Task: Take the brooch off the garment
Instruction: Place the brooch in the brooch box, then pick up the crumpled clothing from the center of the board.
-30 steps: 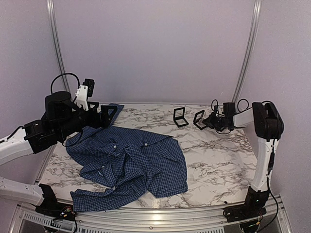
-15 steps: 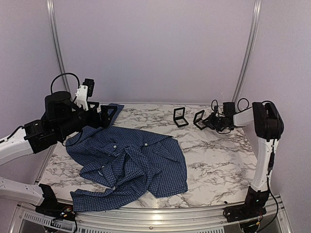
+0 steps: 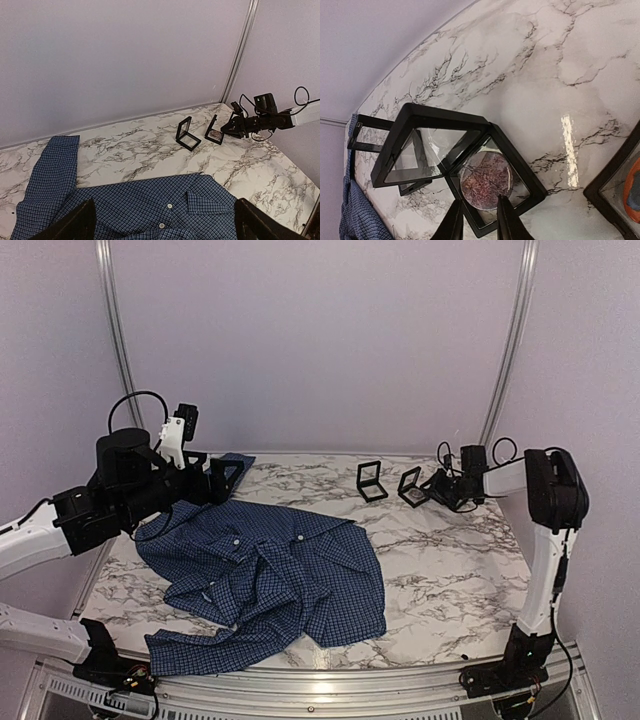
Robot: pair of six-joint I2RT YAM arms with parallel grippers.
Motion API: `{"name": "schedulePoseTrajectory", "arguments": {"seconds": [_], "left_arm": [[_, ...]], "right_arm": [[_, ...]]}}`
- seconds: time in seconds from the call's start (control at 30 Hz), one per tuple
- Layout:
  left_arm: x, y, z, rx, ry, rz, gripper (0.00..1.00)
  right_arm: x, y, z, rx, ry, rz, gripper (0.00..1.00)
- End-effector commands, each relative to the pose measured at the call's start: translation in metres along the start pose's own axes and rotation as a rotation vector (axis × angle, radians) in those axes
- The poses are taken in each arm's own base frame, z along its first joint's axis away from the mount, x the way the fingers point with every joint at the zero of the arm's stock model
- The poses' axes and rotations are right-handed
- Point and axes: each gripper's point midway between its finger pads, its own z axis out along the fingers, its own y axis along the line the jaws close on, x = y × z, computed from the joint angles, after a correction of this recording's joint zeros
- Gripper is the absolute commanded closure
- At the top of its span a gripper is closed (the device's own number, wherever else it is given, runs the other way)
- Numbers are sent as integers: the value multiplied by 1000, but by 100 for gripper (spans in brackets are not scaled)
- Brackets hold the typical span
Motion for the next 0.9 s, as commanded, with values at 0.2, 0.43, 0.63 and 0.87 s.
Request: {"name": "schedulePoseTrajectory", "arguments": {"seconds": [0.2, 0.43, 0.63, 0.87], "left_arm": [[-5, -1, 0, 15, -12, -38, 1], [4, 4, 1, -5, -3, -95, 1], [19, 10, 1, -23, 25, -158, 1], [50, 22, -5, -68, 84, -254, 1]], "right_arm": [[-11, 12, -23, 48, -43, -53, 72], [3, 43, -45, 48, -55, -135, 54], [30, 89, -62, -6, -46, -227, 44], [76, 157, -74, -96, 2, -359, 38]]}}
